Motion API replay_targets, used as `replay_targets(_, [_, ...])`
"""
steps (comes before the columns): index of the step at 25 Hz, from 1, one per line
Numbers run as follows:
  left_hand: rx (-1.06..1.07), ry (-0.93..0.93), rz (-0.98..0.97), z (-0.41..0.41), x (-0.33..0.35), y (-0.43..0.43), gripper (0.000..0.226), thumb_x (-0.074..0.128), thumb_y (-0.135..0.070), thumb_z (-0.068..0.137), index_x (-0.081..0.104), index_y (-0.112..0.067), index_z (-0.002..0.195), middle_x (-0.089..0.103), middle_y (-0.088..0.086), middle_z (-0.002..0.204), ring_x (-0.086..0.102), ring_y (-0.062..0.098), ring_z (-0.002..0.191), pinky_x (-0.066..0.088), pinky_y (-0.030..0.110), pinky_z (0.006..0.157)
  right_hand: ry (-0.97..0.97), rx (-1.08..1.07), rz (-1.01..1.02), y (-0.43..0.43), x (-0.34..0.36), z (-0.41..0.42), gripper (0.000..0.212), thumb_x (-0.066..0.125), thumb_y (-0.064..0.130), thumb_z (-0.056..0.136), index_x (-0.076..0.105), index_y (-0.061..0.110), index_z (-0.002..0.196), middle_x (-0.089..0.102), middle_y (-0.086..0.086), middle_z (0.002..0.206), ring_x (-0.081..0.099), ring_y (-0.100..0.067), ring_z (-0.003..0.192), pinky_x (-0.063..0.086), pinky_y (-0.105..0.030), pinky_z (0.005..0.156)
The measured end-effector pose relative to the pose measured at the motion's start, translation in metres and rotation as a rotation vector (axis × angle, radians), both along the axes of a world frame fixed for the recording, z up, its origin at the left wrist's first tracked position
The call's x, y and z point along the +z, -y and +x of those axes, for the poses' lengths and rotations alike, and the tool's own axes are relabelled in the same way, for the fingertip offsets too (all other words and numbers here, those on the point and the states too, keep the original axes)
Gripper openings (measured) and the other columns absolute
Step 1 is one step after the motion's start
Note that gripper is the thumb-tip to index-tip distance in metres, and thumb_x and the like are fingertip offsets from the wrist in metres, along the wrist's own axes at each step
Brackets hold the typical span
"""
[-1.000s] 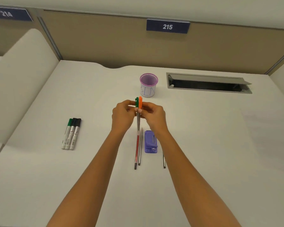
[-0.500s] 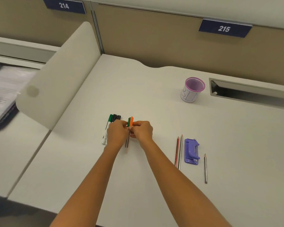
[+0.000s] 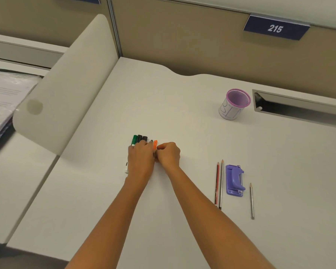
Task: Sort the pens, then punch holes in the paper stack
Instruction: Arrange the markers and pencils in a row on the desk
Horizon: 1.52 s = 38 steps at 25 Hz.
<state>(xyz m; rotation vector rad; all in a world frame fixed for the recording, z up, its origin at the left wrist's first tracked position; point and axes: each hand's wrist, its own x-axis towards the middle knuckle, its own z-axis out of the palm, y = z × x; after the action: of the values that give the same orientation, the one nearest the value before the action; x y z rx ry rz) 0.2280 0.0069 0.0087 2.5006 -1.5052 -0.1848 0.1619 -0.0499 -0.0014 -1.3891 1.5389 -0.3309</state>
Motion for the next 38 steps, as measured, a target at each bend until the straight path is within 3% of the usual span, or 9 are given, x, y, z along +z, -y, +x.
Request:
replay_targets(3, [0.16,-0.116,-0.133,0.01,-0.002,-0.013,0.038,0.06,-0.004,0.088,0.057,-0.01,0.125,0.059,0.013,0.121,0.055,0.031,0.102,0.049,0.036,0.083,0.001,-0.051,0.031,-0.001,-0.003,0.004,0.021,0.067,0.005,0.083,0.072,0.004,0.104,0.073,-0.015,0.103,0.071,-0.032,0.092,0.059,-0.042,0.085])
replay_targets(6, [0.29,-0.216,-0.092,0.022,-0.004,-0.025,0.049,0.061,-0.004,0.087,0.048,-0.007,0.135,0.052,0.018,0.13,0.053,0.033,0.111,0.049,0.04,0.087,0.0,-0.051,0.039,-0.003,-0.005,0.01,0.02,0.065,0.003,0.083,0.071,0.005,0.103,0.073,-0.015,0.1,0.072,-0.03,0.09,0.06,-0.041,0.082])
replay_targets(11, [0.294,-0.245,-0.071,0.032,-0.004,-0.03,0.015,0.052,-0.005,0.089,0.058,0.0,0.101,0.06,0.02,0.102,0.055,0.032,0.089,0.04,0.035,0.064,0.003,-0.056,0.015,-0.009,-0.005,0.018,0.015,0.064,0.003,0.084,0.071,0.004,0.098,0.073,-0.014,0.096,0.072,-0.03,0.085,0.061,-0.043,0.079])
replay_targets(14, [0.293,-0.247,-0.087,0.033,-0.003,-0.031,0.009,0.051,-0.005,0.089,0.058,0.0,0.092,0.06,0.02,0.094,0.051,0.028,0.075,0.036,0.034,0.059,0.017,-0.061,0.007,-0.011,-0.007,0.018,0.014,0.064,0.003,0.085,0.071,0.004,0.097,0.073,-0.015,0.097,0.072,-0.03,0.086,0.06,-0.043,0.08])
replay_targets(17, [0.292,-0.275,-0.084,0.033,-0.002,-0.032,0.014,0.05,-0.006,0.091,0.061,-0.001,0.099,0.061,0.02,0.099,0.053,0.028,0.079,0.04,0.035,0.062,0.024,-0.059,0.005,-0.014,-0.006,0.016,0.021,0.064,0.005,0.086,0.07,0.005,0.106,0.072,-0.014,0.105,0.071,-0.03,0.092,0.059,-0.042,0.084])
replay_targets(21, [0.311,-0.2,-0.142,0.025,0.003,-0.034,0.035,0.052,-0.013,0.094,0.054,-0.002,0.128,0.058,0.019,0.123,0.055,0.034,0.109,0.048,0.042,0.085,0.027,-0.061,-0.02,-0.015,-0.002,0.0,0.027,0.064,0.007,0.086,0.068,0.006,0.112,0.071,-0.012,0.11,0.07,-0.029,0.098,0.058,-0.041,0.088])
replay_targets(25, [0.13,-0.215,-0.239,-0.021,0.01,-0.024,0.031,0.055,-0.022,0.094,0.061,-0.009,0.121,0.063,0.012,0.117,0.057,0.028,0.104,0.05,0.04,0.084,0.017,-0.091,-0.134,-0.01,0.01,-0.052,0.024,0.063,0.01,0.088,0.069,0.007,0.111,0.073,-0.011,0.106,0.071,-0.029,0.094,0.058,-0.041,0.088])
replay_targets(32, [-0.08,-0.425,0.138,-0.154,-0.001,0.004,0.038,0.062,-0.044,0.086,0.061,-0.012,0.107,0.067,0.004,0.103,0.064,0.023,0.09,0.05,0.032,0.073,-0.182,-0.182,-0.35,0.012,0.037,-0.172,0.022,0.056,0.007,0.091,0.07,0.007,0.108,0.074,-0.009,0.104,0.071,-0.027,0.087,0.057,-0.035,0.081])
replay_targets(38, [-0.02,-0.396,0.222,-0.199,-0.002,0.015,0.04,0.071,-0.042,0.078,0.054,-0.01,0.096,0.061,0.006,0.095,0.06,0.025,0.081,0.041,0.03,0.062,-0.352,-0.258,-0.265,0.018,0.029,-0.263,0.017,0.058,0.009,0.09,0.07,0.004,0.101,0.072,-0.012,0.101,0.066,-0.029,0.086,0.047,-0.029,0.069])
